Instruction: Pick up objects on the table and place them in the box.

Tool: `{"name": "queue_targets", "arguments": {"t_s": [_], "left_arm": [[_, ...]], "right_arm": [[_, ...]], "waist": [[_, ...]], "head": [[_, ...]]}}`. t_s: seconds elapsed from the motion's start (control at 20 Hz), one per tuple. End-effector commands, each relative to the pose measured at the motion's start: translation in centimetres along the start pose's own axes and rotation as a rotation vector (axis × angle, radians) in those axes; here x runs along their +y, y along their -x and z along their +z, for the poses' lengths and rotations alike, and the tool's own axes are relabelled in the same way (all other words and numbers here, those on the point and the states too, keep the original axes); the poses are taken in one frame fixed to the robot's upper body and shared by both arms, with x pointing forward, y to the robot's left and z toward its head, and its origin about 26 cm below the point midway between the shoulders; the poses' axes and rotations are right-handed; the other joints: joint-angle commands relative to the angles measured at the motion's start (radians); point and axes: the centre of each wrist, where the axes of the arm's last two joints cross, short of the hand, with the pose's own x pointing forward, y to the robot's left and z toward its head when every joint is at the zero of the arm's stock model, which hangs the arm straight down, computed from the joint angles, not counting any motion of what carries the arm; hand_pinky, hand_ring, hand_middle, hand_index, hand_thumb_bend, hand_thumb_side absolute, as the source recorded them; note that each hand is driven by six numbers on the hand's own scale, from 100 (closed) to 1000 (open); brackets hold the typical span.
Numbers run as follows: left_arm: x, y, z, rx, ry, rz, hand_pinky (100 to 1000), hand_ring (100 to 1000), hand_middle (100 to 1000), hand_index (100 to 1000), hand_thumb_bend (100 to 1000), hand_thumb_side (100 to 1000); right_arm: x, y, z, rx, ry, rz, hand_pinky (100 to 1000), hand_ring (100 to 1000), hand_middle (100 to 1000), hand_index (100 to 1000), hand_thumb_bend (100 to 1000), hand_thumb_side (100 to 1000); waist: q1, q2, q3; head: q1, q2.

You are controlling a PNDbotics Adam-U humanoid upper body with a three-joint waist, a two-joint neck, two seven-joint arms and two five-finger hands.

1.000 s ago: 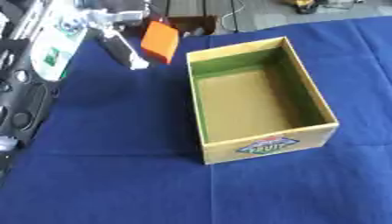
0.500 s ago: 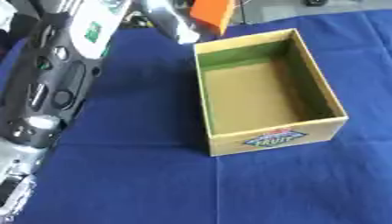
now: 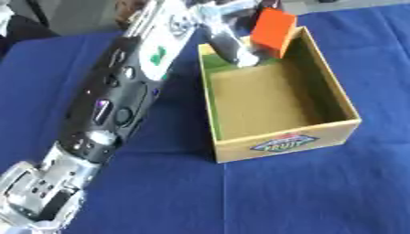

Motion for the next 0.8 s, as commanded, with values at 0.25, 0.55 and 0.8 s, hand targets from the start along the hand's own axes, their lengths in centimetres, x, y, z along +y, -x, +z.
{"name": "queue_targets", "arguments": {"t_s": [0.25,0.55,0.8], "left_arm": [[-3.2,0.6,-1.5,0.025,0.093,-0.008,136,373,346,561,100,252],[-5.6,0.7,-2.3,0.012,0.144,-0.009,183,417,379,592,100,246],[-6.5,0.8,-2.7,-0.025,0.184,0.0,418,599,584,826,100,558]], "right_arm": [[-0.1,-0.5,-0.5,-0.023,-0.001,-0.005,826,962,683,940,100,990],[0.0,-0.6,-0.6,-0.022,-0.001,-0.005,827,963,682,941,100,990],[0.0,-0.6,-0.6,-0.022,-0.001,-0.003,828,963,682,941,100,991]], "waist": [[-0.002,-0.011,-0.007],[-0.001,-0.005,-0.009],[0.0,-0.004,-0.012]], "head": [[0.001,-0.016],[-0.002,-0.021],[0.001,-0.018]]}}
